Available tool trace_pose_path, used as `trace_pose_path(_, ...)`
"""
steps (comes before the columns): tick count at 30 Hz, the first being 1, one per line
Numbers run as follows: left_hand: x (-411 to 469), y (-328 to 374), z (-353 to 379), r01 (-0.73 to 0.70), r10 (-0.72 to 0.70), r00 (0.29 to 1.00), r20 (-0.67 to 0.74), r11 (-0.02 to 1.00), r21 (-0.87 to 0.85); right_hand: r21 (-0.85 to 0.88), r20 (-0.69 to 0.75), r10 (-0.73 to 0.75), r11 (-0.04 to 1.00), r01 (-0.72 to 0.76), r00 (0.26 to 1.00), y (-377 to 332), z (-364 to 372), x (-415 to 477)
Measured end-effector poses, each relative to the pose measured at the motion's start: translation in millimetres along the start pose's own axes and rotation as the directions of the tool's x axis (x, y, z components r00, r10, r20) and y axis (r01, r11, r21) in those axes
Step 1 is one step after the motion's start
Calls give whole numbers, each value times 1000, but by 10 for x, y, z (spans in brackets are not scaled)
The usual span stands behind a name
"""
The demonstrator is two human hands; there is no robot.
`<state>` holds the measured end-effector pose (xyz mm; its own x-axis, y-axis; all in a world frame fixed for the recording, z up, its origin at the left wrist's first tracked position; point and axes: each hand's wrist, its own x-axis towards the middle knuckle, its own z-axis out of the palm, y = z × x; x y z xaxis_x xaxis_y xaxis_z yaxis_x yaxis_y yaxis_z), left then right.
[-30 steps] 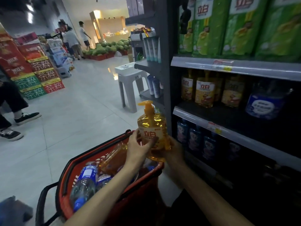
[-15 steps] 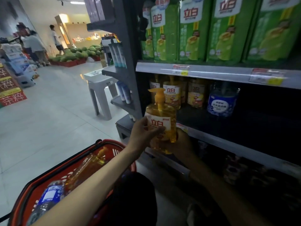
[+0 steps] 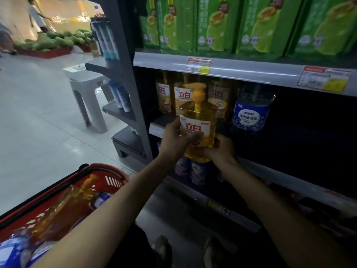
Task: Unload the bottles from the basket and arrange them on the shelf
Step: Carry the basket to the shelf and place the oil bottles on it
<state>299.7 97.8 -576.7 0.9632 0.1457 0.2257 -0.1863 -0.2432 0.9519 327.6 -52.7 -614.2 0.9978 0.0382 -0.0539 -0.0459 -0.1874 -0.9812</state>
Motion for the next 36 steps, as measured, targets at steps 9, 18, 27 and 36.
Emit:
trace_pose_path(9, 433, -272, 100, -96, 97, 995, 34, 995, -29, 102, -208, 48, 994, -27, 977, 40, 99, 445)
trace_pose_path(18, 601, -523, 26, 65, -51, 995, 83, 983, -172, 50, -425, 25, 999, -4, 905, 23, 297, 710)
trace_pose_path(27, 944, -626, 262, 109, -69, 988, 140, 949, -296, 26, -525, -15, 999, 34, 851, 176, 269, 1051)
trace_pose_path(36, 1220, -739, 509, 101, -44, 986, 163, 929, -356, -15, -510, -132, 989, 144, 850, 151, 195, 1255)
